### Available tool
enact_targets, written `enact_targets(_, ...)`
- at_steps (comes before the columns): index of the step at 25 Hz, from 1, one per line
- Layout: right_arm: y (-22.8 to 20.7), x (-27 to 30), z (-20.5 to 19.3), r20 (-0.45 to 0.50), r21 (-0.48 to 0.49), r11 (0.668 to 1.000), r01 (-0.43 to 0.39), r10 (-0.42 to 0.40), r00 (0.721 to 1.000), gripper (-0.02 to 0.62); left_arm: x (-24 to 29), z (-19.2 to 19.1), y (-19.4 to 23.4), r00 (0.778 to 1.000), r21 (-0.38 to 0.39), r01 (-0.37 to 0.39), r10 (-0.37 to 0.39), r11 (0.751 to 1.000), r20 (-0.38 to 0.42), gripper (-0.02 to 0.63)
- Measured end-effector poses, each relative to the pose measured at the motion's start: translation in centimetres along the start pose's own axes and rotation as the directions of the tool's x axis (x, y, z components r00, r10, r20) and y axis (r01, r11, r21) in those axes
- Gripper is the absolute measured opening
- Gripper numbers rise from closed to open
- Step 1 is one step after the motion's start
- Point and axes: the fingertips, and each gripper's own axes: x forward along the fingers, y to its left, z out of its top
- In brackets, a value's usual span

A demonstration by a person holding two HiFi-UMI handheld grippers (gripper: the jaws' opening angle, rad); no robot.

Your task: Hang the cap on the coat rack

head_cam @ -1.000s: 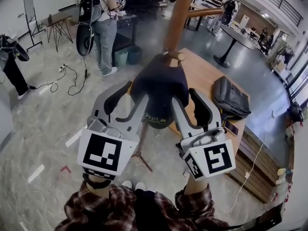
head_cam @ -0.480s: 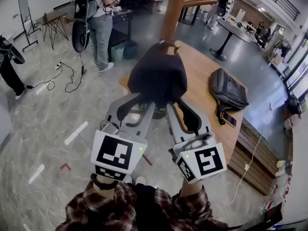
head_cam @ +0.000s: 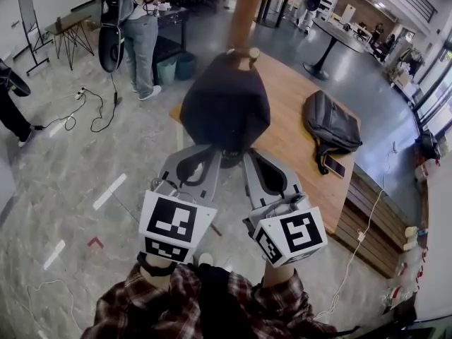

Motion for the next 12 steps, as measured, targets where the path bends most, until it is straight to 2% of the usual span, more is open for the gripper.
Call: enact_targets(12,-0.62,0.62,0.47,0.003,0.000,1.000,-0.014,0.014,1.000,0.011,0.83,0.75,0.30,1.000,0.019,-0.003,0.003,1.000,0.004,0.011)
